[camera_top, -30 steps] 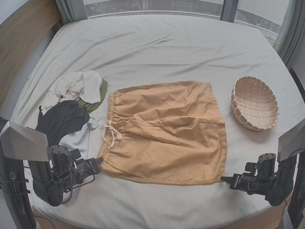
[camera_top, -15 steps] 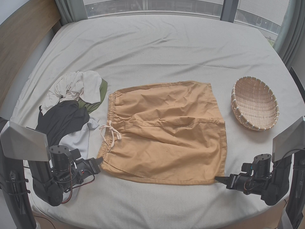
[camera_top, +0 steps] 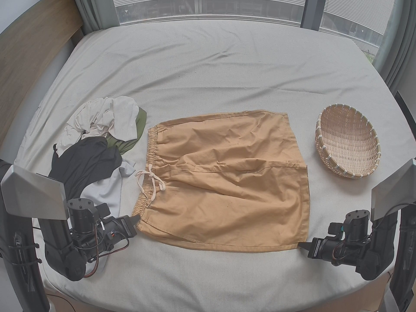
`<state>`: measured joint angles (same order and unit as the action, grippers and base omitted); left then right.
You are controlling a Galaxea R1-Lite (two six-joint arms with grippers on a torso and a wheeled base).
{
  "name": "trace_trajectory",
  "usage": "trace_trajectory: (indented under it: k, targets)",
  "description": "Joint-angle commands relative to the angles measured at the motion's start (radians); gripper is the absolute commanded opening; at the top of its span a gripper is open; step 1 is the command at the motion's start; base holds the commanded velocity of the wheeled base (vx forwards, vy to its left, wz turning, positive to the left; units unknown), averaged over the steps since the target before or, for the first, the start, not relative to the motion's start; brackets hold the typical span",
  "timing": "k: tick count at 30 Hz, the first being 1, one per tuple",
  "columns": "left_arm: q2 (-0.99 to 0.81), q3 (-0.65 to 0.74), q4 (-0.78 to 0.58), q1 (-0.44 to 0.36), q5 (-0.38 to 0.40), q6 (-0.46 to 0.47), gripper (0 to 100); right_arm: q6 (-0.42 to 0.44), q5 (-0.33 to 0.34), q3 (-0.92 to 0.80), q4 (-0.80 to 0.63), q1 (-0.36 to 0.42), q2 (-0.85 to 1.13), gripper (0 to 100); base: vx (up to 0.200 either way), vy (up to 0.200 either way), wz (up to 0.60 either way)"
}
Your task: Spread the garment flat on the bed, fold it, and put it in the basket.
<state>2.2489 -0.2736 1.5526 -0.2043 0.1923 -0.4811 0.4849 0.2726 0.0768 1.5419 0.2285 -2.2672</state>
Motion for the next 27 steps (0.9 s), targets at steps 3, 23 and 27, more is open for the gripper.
trace_trajectory:
  k: [3, 23, 27]
  targets:
    - [-0.103, 0.085, -0.003, 0.006, 0.127, -0.031, 0, -0.006, 0.03, -0.077, -0.011, 0.003, 0.192, 0, 0.0, 0.0, 0.0]
    - [-0.026, 0.185, -0.003, 0.112, 0.187, 0.13, 0, -0.108, 0.03, -0.077, -0.387, -0.005, 0.333, 0, 0.0, 0.0, 0.0]
    - [-0.04, 0.218, -0.003, 0.117, 0.222, 0.147, 0, -0.115, 0.03, -0.077, -0.437, 0.002, 0.345, 0, 0.0, 0.0, 0.0]
